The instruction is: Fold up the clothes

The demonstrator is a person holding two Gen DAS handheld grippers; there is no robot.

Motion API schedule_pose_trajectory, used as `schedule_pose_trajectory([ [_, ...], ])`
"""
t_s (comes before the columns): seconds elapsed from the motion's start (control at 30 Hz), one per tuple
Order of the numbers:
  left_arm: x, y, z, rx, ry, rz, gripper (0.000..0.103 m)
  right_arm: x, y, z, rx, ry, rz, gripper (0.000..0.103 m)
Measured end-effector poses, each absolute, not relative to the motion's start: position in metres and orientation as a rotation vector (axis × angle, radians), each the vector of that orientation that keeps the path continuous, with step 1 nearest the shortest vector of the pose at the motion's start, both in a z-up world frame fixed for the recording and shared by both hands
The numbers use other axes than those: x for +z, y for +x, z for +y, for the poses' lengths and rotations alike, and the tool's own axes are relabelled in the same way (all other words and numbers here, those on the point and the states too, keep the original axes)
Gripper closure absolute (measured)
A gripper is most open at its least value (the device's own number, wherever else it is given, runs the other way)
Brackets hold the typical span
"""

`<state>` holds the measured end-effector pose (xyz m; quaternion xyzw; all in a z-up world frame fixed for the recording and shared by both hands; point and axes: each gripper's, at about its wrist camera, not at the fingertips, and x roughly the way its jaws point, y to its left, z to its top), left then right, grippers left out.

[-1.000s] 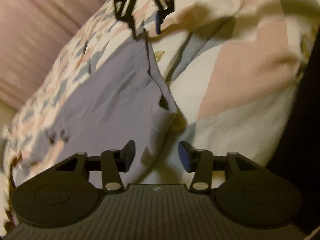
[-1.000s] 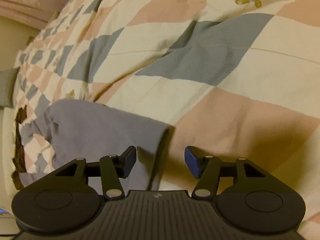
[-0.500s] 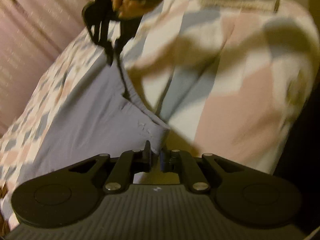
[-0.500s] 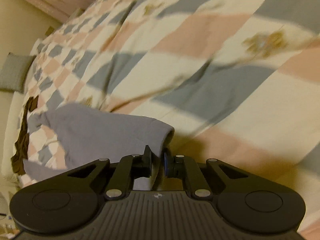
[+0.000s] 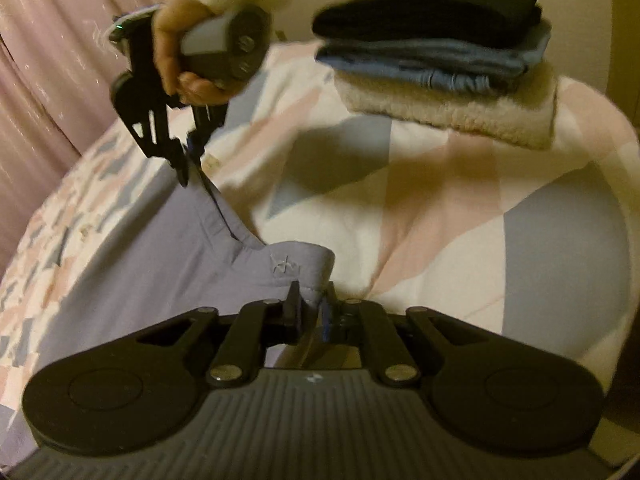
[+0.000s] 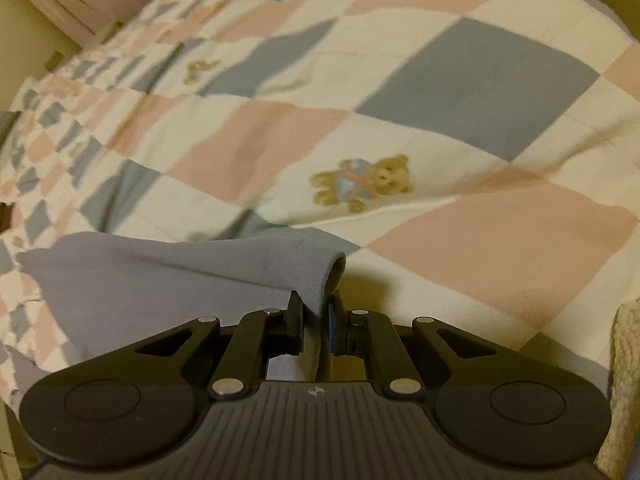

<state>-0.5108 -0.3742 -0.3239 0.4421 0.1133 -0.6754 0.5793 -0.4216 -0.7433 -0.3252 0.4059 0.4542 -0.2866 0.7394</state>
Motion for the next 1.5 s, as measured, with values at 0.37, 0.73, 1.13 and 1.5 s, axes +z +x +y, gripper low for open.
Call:
schedule_pose_trajectory([
  [0.37, -0.293, -0.466, -0.323, -1.695, 0.962, 0.372, 0.043, -0.312, -0.516, -0.686, -0.781, 1.185, 0.743, 0.028],
  [0.73, -0.256, -0.149, -0.176, -0.683, 0.369, 1.013, 0.059, -0.342, -0.58, -0.523, -0.861, 1.503, 0.8, 0.028],
  [1.13, -0.269, 0.126, -0.032, -0.377, 0.063, 1.071, 0.054, -0.32, -0.509, -0.431, -1.182, 1.487, 0.669, 0.031],
  [1.5, -0.325, 0.22, -0.063, -0.506, 0.271, 1.178, 0.065, -0.297, -0.436, -0.363, -1.205, 1.484, 0.662, 0.038],
])
